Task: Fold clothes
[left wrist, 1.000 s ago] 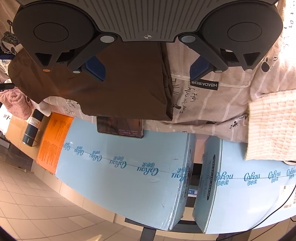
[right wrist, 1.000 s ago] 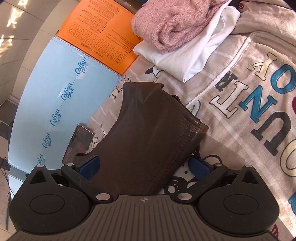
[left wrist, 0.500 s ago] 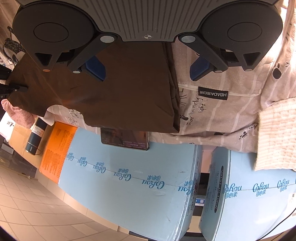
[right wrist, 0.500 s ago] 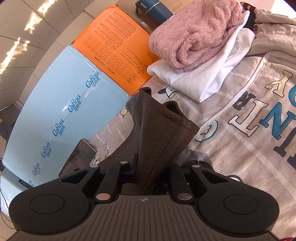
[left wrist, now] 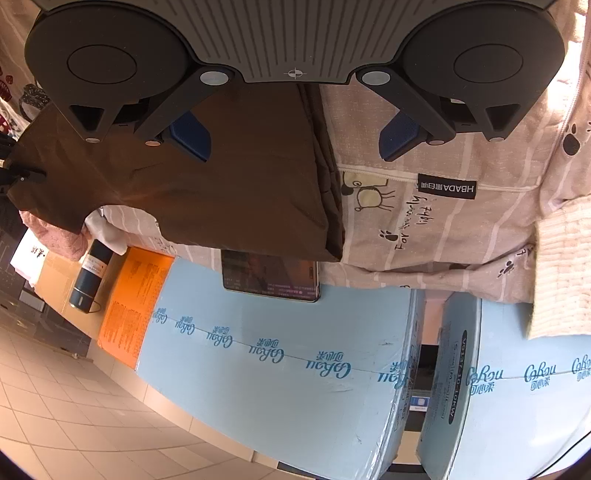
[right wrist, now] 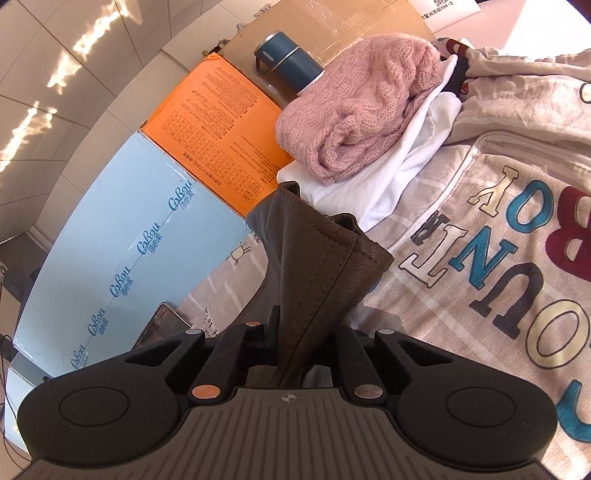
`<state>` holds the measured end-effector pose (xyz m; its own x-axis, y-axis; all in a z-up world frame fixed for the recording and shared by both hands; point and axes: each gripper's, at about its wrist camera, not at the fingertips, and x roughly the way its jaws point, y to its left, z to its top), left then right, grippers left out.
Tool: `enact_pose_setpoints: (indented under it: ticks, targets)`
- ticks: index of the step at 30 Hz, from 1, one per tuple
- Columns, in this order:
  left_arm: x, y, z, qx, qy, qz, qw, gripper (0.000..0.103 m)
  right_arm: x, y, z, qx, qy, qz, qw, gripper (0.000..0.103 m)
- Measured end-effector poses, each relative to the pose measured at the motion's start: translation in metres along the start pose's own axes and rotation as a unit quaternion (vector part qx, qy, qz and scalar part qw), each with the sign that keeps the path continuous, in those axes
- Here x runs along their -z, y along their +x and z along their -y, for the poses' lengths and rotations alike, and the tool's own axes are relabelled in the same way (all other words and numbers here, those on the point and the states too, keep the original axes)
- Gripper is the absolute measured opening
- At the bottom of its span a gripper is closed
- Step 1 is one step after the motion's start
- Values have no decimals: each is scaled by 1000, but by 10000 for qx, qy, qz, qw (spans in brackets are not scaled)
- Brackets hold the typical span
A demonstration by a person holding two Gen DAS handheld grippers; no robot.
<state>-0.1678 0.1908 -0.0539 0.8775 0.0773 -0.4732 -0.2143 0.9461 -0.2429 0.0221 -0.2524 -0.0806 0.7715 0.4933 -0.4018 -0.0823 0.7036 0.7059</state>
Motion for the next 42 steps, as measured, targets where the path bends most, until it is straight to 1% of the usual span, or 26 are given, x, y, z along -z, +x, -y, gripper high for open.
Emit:
enact_pose_setpoints:
  ticks: [5, 10, 14, 16, 18, 22, 25, 26, 29, 30, 33, 35, 36, 38, 39, 40, 41, 42]
  targets:
    - [0, -1, 4, 104, 49, 29, 9999, 99, -7, -19, 8, 310, -114, 475, 9983, 7]
    - [2, 0, 9, 126, 171, -2, 9998, 99, -11, -31, -8, 155, -514, 827, 9951, 7]
    - [5, 5, 18, 6, 470, -158, 9988, 99, -3, -37, -42, -274, -1085, 907, 9896, 7]
    - [6, 7, 22, -47, 595, -236, 9979, 99, 5, -40, -62, -507, -1498, 903, 9833, 7]
    - [7, 10, 22, -86, 618, -315, 9976, 100, 16, -42, -82, -759, -1950, 881, 9739, 7]
    - [7, 10, 20, -99, 549, -316, 9979, 100, 46, -43, -122, -1159, -3000, 809, 9434, 7]
    - [7, 10, 18, -106, 495, -312, 9982, 100, 72, -37, -143, -1261, -3600, 565, 9227, 7]
    - [7, 10, 18, -109, 477, -311, 9983, 100, 82, -35, -148, -1272, -3843, 488, 9131, 7]
    - [6, 10, 16, -116, 423, -308, 9986, 100, 108, -31, -156, -1289, -4557, 247, 8804, 7]
    - [6, 10, 16, -118, 405, -307, 9986, 100, 115, -32, -156, -1310, -4786, 101, 8682, 7]
    - [6, 10, 14, -126, 351, -303, 9988, 100, 136, -37, -153, -1366, -5446, -336, 8268, 12]
    - [4, 6, 10, -134, 235, -141, 9995, 100, 150, -41, -152, -1406, -5842, -628, 7968, 22]
    - [4, 4, 9, -139, 174, -55, 9997, 100, 152, -43, -149, -1472, -5912, -787, 7890, 25]
    - [2, 0, 5, -147, 52, 118, 9998, 100, 156, -45, -145, -1686, -5910, -1211, 7795, 39]
    - [1, -1, 3, -152, -9, 205, 9997, 100, 157, -44, -142, -1799, -5855, -1386, 7782, 52]
    - [0, -5, 2, -91, -66, 381, 9992, 100, 158, -43, -141, -1875, -5793, -1520, 7785, 65]
    - [0, -10, 1, -22, -123, 571, 9983, 100, 159, -41, -140, -1951, -5730, -1654, 7786, 73]
    - [-1, -15, 0, 88, -176, 777, 9968, 100, 160, -39, -139, -2025, -5666, -1787, 7785, 75]
